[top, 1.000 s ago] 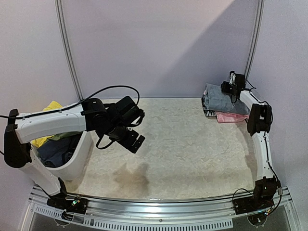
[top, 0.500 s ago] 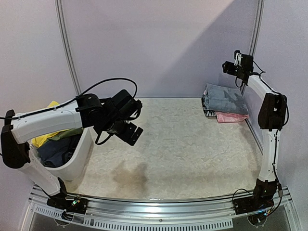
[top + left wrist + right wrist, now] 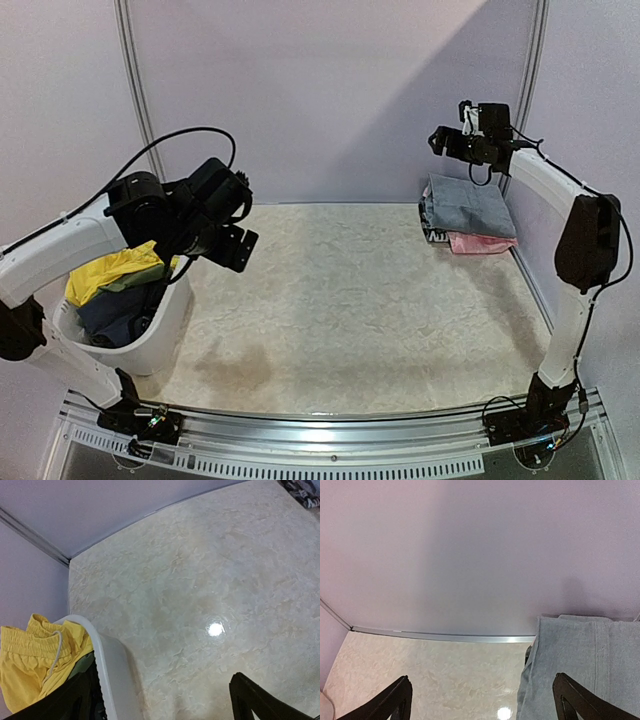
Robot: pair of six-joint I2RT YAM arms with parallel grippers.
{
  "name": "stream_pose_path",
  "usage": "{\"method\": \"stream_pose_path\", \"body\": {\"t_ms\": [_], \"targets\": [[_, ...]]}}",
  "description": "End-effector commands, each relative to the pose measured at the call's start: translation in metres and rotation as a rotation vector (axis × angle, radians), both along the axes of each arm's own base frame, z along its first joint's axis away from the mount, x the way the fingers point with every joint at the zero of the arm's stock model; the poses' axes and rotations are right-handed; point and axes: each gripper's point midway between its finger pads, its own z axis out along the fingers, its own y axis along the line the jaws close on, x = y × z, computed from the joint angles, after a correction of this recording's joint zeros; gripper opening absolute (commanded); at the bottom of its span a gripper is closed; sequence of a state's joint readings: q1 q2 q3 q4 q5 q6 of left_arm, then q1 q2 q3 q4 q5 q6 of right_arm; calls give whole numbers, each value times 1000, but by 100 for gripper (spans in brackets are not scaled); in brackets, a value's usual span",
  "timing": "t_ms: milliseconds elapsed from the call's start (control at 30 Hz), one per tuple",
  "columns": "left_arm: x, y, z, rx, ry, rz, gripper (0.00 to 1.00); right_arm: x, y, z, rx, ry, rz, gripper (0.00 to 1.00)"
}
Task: Fold and stack the mixed laundry pile
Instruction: Pick up the crumpled shorts and place them in the bin.
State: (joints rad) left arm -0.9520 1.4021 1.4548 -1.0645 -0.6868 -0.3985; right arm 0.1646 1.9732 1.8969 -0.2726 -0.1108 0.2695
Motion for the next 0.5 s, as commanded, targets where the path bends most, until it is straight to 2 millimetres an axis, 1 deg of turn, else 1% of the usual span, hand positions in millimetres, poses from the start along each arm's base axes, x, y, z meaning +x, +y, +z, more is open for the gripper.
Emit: {"method": "stream_pose_path", "body": {"t_ms": [0, 33, 133, 233, 333, 467], "targets": [[2, 48, 28, -44, -40, 140, 99, -44, 7, 15, 11, 72, -29, 99], [4, 56, 32, -59, -45, 162, 100, -53, 10, 15, 16, 94, -25, 99], [8, 86, 43, -101, -58, 246, 100, -74, 17, 5, 41, 186, -8, 99], [9, 118, 49, -139, -53, 342, 100, -95, 23, -15, 86, 292, -4, 99], [12, 148, 54, -170, -40, 444, 100, -116, 32, -40, 107, 376, 4, 99], [19, 182, 47, -168, 28, 565, 99, -144, 43, -55, 117, 420, 14, 99]]}}
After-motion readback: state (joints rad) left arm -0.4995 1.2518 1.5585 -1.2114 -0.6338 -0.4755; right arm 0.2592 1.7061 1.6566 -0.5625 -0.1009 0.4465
